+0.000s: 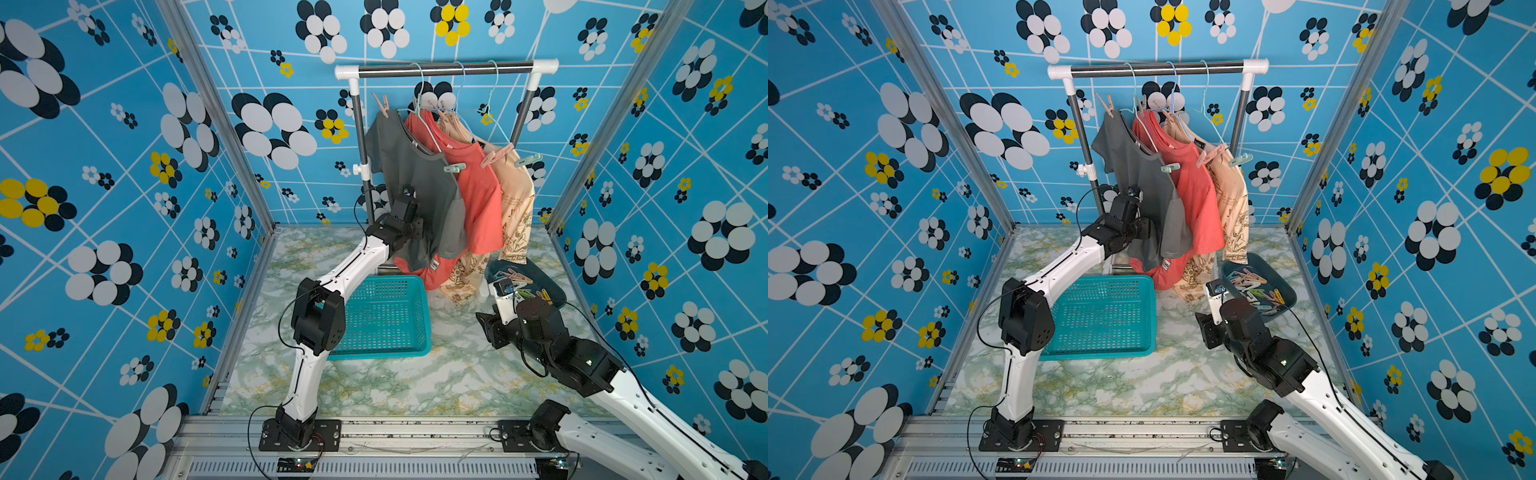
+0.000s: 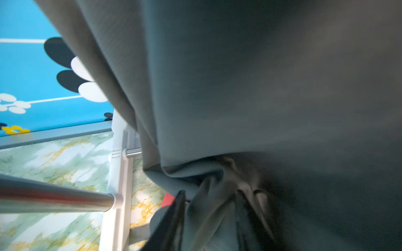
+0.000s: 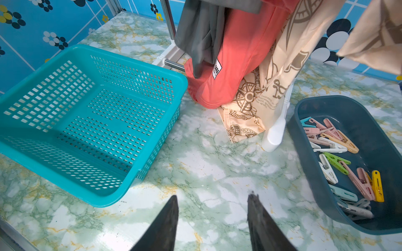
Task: Use clothespins to secure the t-shirt on both sides of the hanger
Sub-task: Adjust the T-shirt on the hanger.
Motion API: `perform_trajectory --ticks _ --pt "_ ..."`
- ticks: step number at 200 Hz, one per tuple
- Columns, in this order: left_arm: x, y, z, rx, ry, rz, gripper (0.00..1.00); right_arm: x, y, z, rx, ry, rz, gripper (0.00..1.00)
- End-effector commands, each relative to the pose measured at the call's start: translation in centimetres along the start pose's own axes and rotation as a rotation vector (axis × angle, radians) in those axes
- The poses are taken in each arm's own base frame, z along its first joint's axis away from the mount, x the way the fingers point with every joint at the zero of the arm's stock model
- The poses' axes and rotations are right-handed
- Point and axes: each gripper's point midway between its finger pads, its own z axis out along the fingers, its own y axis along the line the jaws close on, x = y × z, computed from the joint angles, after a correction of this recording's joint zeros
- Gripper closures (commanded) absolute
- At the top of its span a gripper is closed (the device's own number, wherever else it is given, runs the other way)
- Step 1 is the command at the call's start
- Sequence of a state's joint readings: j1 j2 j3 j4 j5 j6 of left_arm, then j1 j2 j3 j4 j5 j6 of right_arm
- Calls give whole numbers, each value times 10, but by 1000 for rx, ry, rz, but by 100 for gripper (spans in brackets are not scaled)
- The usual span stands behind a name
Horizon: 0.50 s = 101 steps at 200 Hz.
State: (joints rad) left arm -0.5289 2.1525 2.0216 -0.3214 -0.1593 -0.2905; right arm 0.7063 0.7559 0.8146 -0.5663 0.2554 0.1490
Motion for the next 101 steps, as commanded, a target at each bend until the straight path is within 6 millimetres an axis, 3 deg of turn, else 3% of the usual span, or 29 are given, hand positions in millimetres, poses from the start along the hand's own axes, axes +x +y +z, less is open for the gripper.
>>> perform_trajectory --ticks 1,57,80,84,101 --pt "16 33 5 -97 37 -68 1 7 -6 1 29 16 -11 47" --pt "20 64 -29 -176 5 -5 1 7 -4 7 25 26 -8 47" --pt "18 69 -57 -175 -41 14 1 7 -4 7 28 26 3 47" --pt "25 71 -56 -178 -34 16 1 6 -5 6 29 23 7 47" --pt "18 72 -87 -158 -98 9 1 3 -6 4 38 18 15 47"
